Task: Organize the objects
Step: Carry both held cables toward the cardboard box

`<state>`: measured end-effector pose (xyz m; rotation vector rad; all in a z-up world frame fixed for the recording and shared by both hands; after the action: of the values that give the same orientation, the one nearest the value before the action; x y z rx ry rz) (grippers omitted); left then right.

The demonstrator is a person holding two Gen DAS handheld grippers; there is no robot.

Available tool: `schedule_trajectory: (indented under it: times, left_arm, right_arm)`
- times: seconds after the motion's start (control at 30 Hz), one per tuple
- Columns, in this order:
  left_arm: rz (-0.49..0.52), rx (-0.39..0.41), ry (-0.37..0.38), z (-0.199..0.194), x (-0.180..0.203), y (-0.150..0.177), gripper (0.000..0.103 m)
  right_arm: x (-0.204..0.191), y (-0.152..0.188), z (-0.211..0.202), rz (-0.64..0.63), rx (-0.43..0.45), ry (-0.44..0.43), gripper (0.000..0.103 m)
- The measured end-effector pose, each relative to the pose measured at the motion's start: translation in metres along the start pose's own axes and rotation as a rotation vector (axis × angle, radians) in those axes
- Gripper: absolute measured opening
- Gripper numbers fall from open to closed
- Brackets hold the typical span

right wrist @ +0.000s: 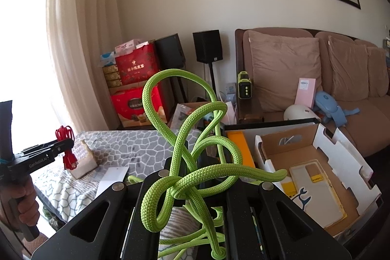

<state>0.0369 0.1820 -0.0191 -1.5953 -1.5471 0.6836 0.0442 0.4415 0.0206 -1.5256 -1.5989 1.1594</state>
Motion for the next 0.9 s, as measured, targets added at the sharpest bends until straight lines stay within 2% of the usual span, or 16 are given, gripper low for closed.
schedule_trajectory:
  times: [0.9]
  left_arm:
    - [0.052,-0.001,0.065,0.003,0.041,-0.003,0.028]
  right_arm:
    - [0.032,-0.011,-0.015,0.057,0.025,0.049,0.006]
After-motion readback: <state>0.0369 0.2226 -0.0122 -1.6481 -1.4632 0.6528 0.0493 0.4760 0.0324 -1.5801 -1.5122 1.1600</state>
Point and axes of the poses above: each gripper's, at about its wrist camera, not at the fingertips, and z roughly the way its jaws point, x to its right, y to its underside, the point moved 6 cm from there along z, roughly the way its jaws point, and after that the axes turned 5 degrees about y, right-handed, at the moved point
